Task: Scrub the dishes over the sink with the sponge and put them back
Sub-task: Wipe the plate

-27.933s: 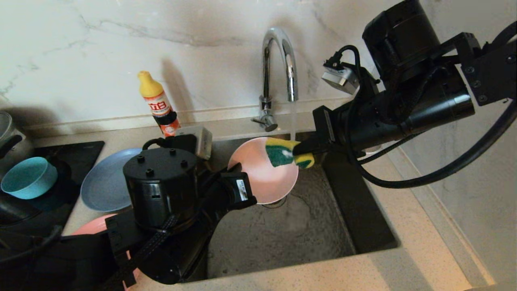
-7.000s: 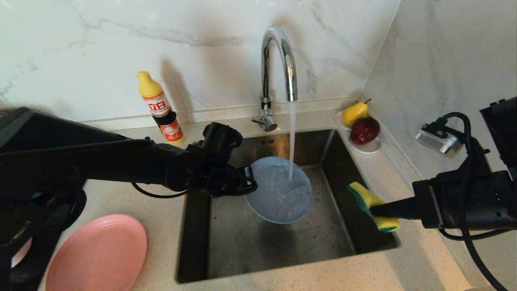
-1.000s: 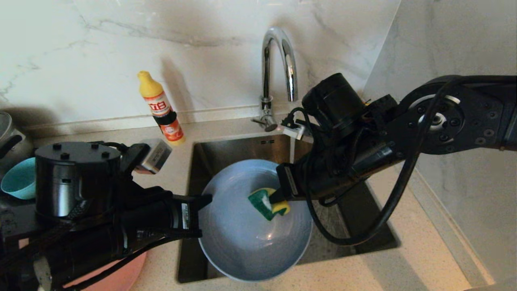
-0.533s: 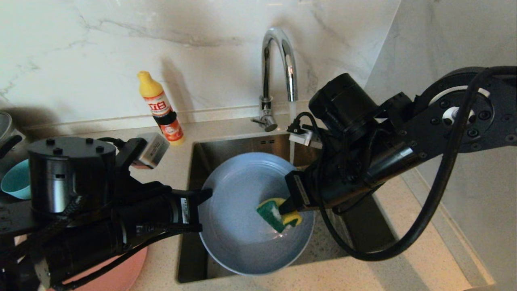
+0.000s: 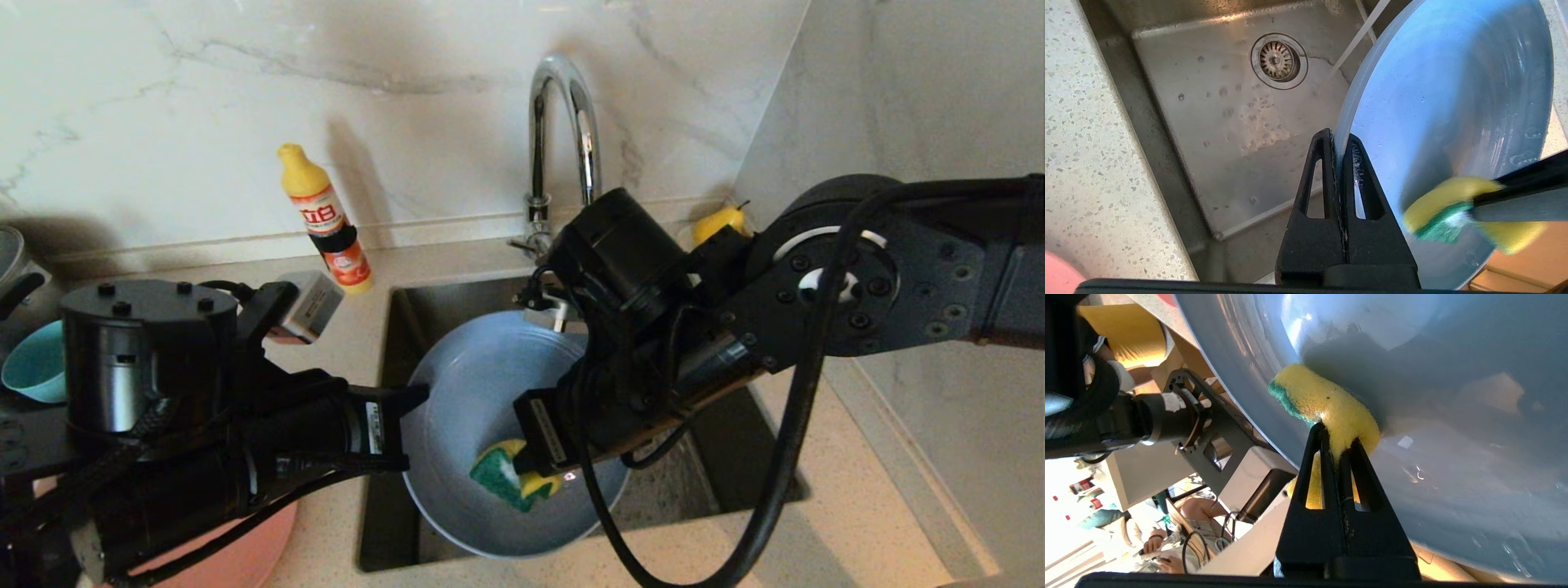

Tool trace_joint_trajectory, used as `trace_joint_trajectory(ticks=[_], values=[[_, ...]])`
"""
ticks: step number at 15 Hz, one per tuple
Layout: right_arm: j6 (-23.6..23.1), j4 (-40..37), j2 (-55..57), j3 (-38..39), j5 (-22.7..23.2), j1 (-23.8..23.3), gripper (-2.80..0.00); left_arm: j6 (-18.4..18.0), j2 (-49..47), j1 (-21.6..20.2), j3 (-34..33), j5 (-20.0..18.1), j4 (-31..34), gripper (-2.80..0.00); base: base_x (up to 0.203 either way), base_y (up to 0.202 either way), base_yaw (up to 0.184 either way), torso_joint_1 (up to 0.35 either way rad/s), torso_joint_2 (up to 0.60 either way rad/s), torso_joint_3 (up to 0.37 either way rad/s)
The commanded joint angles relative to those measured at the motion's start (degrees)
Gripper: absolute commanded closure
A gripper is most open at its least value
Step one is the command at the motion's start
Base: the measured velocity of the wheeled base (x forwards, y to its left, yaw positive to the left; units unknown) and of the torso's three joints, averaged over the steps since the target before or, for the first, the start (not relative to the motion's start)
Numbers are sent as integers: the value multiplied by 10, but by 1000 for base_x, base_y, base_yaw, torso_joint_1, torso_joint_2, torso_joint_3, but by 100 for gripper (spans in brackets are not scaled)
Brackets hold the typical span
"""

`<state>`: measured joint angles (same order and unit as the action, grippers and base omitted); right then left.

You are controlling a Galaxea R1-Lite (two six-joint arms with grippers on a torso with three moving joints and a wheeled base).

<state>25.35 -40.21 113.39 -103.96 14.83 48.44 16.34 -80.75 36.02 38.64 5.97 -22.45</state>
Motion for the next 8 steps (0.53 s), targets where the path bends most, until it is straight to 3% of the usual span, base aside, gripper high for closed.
trace_joint_trajectory(ticks=[1, 8], values=[[1, -2, 22, -23, -2, 6, 0, 1, -4, 1, 1, 0, -1, 0, 0, 0, 0, 0, 0, 0], [4, 22, 19, -66, -24, -5, 0, 1, -2, 1, -21, 0, 0, 0, 0, 0, 0, 0, 0, 0]])
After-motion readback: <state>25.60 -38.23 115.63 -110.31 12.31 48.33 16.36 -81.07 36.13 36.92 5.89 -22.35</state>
